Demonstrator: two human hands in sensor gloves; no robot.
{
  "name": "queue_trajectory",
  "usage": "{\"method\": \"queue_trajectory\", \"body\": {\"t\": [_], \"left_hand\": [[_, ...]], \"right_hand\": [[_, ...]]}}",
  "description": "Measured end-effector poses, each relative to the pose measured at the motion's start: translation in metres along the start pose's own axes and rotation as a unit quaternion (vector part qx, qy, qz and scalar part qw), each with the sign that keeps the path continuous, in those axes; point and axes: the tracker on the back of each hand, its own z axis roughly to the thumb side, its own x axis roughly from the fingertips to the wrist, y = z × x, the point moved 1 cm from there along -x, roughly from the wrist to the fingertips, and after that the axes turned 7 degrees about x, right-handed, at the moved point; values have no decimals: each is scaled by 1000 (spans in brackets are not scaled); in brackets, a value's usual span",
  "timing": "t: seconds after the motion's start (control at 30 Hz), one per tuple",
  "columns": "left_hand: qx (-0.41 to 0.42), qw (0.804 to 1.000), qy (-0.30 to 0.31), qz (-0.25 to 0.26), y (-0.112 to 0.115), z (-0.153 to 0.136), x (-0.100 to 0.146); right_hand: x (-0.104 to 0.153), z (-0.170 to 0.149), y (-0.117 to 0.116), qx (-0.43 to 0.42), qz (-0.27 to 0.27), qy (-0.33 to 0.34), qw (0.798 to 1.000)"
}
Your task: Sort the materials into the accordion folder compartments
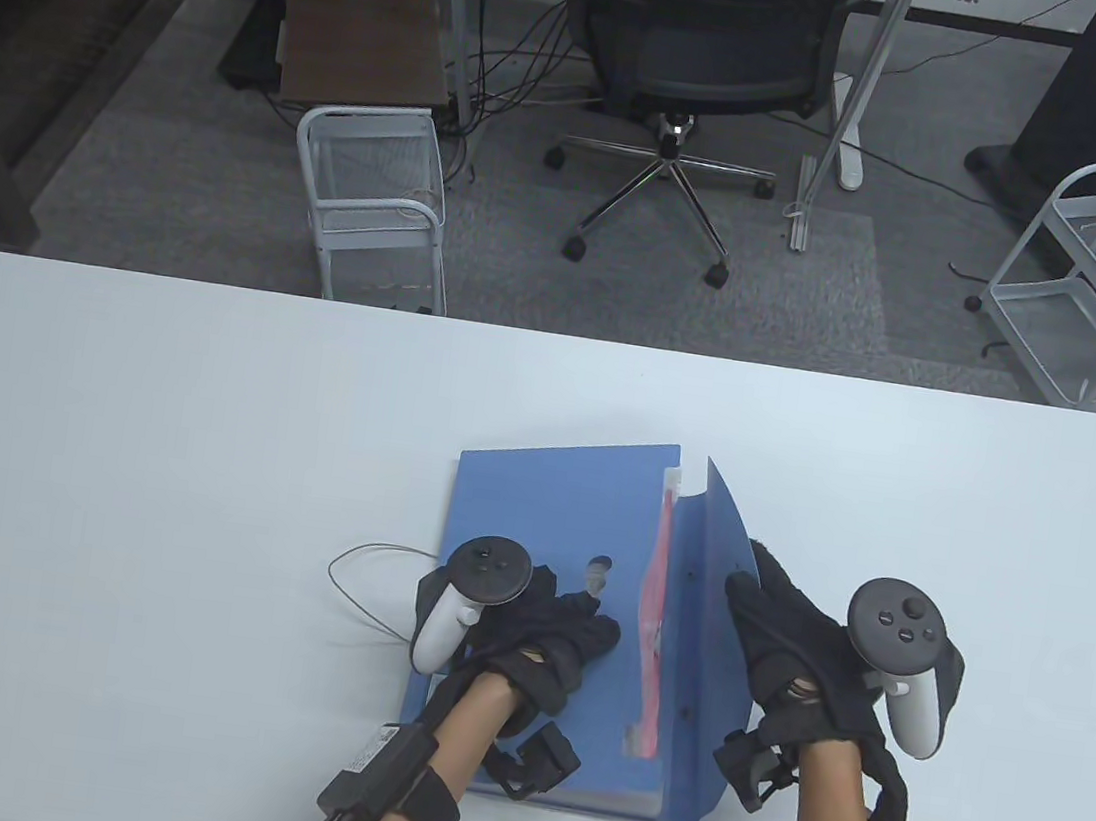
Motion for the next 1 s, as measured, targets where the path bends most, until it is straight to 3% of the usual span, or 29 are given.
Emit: {"method": "queue_trajectory", "body": {"t": [0.13,0.27,0.43,0.57,0.8,1.0], "left_hand": [[-89,994,-62,20,6,0,-10],[-194,975,-98,54,14,7,-17],[-299,941,-123,99,19,13,-23],[-326,930,-127,116,24,13,-24],[-295,944,-88,122,14,5,-13],[-225,963,-32,142,-7,-6,4]], "right_hand": [[0,-2,1,-10,1,0,1000],[0,-6,1,-29,6,3,1000],[0,-7,0,-39,7,5,999],[1,-7,-1,-37,9,5,999],[4,-3,-25,-27,86,24,996],[6,14,-54,71,122,35,989]]}}
